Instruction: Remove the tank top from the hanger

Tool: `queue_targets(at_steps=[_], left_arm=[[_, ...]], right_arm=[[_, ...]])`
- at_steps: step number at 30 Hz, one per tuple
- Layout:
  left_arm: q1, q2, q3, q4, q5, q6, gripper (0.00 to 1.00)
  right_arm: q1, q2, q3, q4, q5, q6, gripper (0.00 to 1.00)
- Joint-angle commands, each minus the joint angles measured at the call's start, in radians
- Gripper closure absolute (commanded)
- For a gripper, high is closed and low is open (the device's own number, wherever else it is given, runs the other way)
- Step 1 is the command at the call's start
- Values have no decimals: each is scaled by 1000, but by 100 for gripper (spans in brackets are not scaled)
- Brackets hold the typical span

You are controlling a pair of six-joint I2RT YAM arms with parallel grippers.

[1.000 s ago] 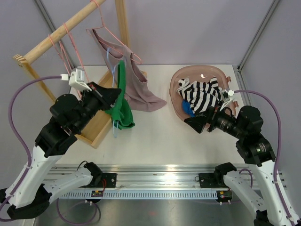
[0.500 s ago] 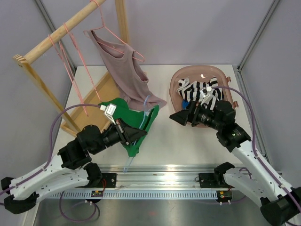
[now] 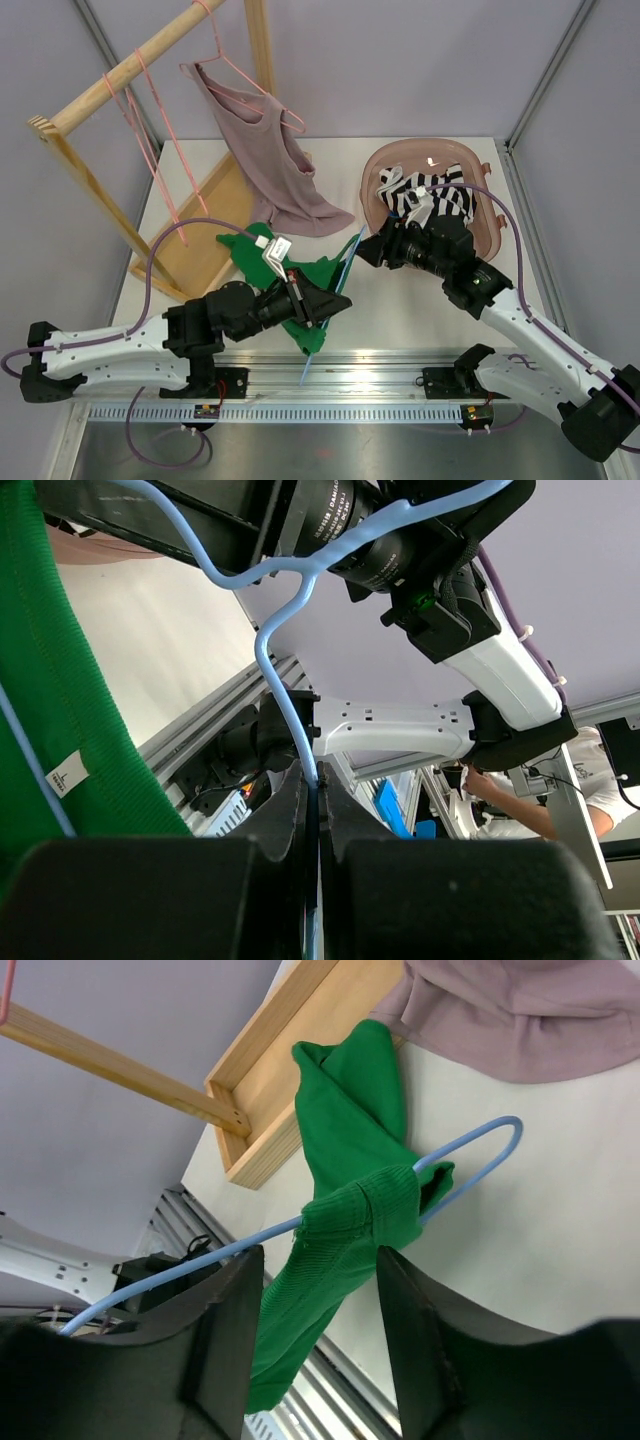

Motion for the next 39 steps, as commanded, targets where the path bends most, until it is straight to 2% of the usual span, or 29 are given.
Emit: queue_targets(at_steps=[1, 2, 6, 7, 8, 10, 12, 15, 17, 19, 23, 27, 31, 36, 39], left_arm=[[-29, 17, 63, 154, -56, 10, 100], [-32, 23, 71, 158, -56, 12, 100], [-46, 24, 85, 155, -69, 23, 100], [-46, 24, 85, 154, -73, 24, 100], [-48, 21, 83, 149, -84, 27, 100], [-48, 14, 86, 131, -95, 30, 100], [-48, 6, 88, 96, -105, 40, 100], [-49, -8, 114, -1, -119, 64, 100], [-48, -19, 138, -55, -115, 90, 100], [-48, -39, 135, -93, -98, 106, 100], [-48, -98, 115, -113, -56, 130, 100], [-48, -134, 109, -78, -9, 156, 100], [-48, -152, 124, -44, 14, 222, 100], [-48, -134, 172, -6, -97, 377, 100], [-49, -59, 221, 86, -139, 564, 100]], right_arm=[[6, -18, -6, 56, 46, -31, 53], [6, -16, -7, 55, 49, -34, 56], [6, -26, -27, 55, 61, -35, 59], [6, -29, -32, 58, 58, -35, 67], [6, -30, -33, 58, 59, -35, 82], [6, -36, -36, 49, 79, -40, 100], [6, -47, -26, 12, 108, -58, 100], [6, -61, 6, -74, 243, -92, 100], [5, -58, 32, -127, 401, -104, 100], [5, -24, 86, -200, 536, -132, 100], [0, 107, 184, -255, 650, -182, 100], [-11, 221, 270, -267, 613, -187, 100], [-11, 258, 278, -249, 465, -152, 100], [-11, 113, 188, -171, 308, -114, 100], [-11, -2, 151, -137, 128, -88, 100]])
